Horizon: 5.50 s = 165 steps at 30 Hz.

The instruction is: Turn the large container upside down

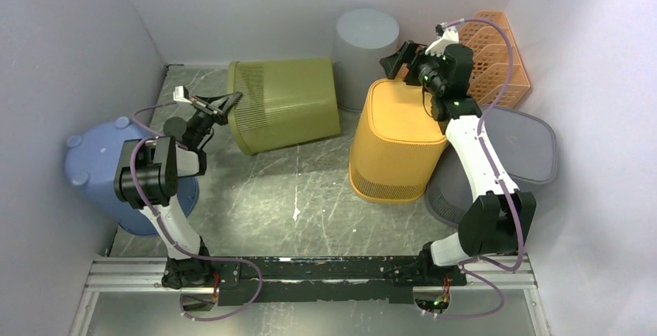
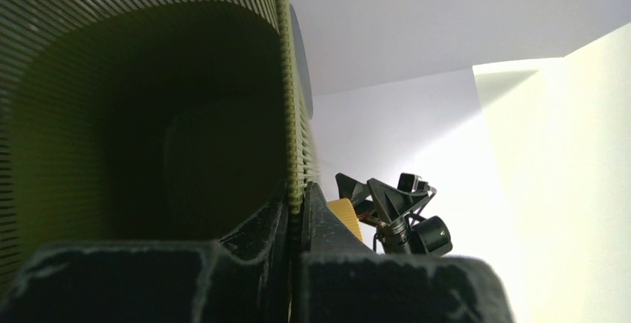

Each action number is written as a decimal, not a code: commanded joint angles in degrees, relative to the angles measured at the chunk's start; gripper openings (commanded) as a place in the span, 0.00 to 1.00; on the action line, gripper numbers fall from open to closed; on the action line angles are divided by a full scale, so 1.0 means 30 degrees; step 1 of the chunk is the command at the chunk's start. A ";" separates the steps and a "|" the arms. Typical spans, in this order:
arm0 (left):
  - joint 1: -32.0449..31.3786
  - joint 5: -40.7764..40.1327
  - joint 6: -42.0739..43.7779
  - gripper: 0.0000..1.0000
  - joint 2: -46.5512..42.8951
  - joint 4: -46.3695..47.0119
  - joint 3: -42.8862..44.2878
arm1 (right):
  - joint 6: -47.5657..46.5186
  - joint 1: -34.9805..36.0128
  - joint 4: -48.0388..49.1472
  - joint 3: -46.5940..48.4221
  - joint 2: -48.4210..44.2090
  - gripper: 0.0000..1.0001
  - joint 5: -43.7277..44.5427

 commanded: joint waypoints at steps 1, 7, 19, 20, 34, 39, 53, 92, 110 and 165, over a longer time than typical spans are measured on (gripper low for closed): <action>0.2176 0.2426 0.1226 0.07 0.1723 0.6561 -0.1207 | 0.0383 0.0042 -0.0091 -0.0391 0.0820 1.00 -0.0263; 0.3745 0.3972 0.1319 0.07 0.3536 0.6483 -0.0035 | 0.0670 0.0182 0.0463 -0.0711 0.0967 1.00 -0.0285; 0.3400 0.4864 0.5273 0.07 0.5513 0.1967 0.0801 | 0.0567 0.0308 0.0509 -0.0572 0.1300 1.00 -0.0196; 0.3296 0.4808 0.5916 0.07 0.5296 0.0929 0.0820 | 0.0539 0.0353 0.0538 -0.0550 0.1404 1.00 -0.0190; 0.2209 0.1226 1.5379 0.07 0.2575 -1.4935 0.2621 | 0.0201 0.0942 0.0517 -0.0392 0.1641 1.00 -0.0050; 0.1863 -0.2161 1.8371 0.07 0.1640 -2.1056 0.4111 | 0.0193 0.0978 0.0600 -0.0447 0.1667 1.00 -0.0132; 0.1104 -0.3012 2.1031 0.07 0.0772 -2.4482 0.5554 | 0.0002 0.0983 0.0579 -0.0796 0.1535 1.00 0.0161; -0.0556 -0.3076 2.3457 0.15 -0.1536 -2.8854 0.7402 | -0.1150 0.8885 -0.8584 1.4557 1.3021 1.00 0.5325; -0.0602 -0.3447 2.3642 0.16 -0.1518 -2.9266 0.7502 | -0.0960 0.9271 -0.9060 1.4572 1.3269 1.00 0.7413; -0.2448 -0.7970 2.4715 0.66 0.0690 -3.2299 0.8669 | -0.0734 1.1869 -0.4755 1.8007 1.0395 0.98 -0.2880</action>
